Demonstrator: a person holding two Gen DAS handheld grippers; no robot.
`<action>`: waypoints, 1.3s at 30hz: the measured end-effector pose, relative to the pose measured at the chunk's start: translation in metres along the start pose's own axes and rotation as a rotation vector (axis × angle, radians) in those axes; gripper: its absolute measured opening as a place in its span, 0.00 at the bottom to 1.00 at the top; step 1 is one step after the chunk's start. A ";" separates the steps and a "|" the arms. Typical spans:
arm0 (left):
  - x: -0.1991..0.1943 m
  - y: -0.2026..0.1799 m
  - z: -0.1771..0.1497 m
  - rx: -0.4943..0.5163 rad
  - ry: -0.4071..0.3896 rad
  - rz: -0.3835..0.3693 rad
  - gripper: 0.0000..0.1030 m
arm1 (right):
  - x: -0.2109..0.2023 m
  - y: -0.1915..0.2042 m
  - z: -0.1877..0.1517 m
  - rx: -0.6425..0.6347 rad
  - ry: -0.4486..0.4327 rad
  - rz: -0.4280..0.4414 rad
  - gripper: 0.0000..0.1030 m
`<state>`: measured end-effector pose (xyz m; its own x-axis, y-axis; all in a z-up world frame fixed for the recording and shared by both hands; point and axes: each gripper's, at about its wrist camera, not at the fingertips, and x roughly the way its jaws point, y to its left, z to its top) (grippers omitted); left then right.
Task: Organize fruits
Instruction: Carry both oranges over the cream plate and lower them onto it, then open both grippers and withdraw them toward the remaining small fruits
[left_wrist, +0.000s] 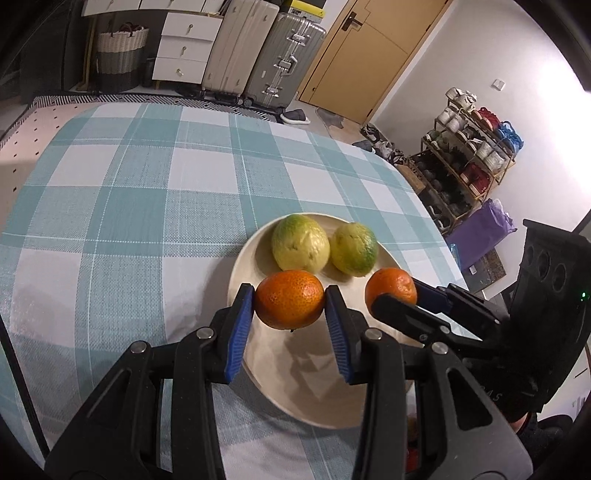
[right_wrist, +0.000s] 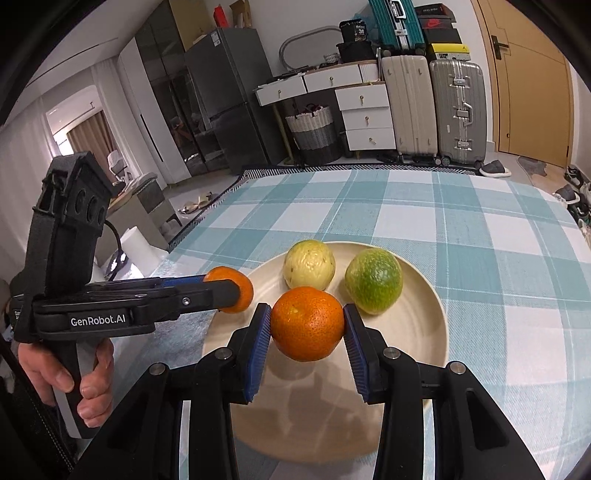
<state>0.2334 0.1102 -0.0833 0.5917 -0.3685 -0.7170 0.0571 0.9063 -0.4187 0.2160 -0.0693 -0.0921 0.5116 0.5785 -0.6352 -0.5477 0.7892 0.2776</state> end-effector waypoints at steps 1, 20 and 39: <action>0.002 0.002 0.001 -0.009 0.001 0.003 0.35 | 0.003 0.000 0.001 0.004 0.003 0.001 0.39; 0.020 0.001 0.013 -0.003 0.019 0.012 0.35 | 0.027 0.005 0.006 -0.026 0.017 -0.020 0.39; -0.031 -0.029 0.000 0.040 -0.055 0.088 0.52 | -0.026 -0.001 -0.013 0.009 -0.106 -0.039 0.73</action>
<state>0.2137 0.0955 -0.0491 0.6390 -0.2759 -0.7180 0.0339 0.9427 -0.3320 0.1945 -0.0879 -0.0847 0.5995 0.5657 -0.5662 -0.5205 0.8130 0.2612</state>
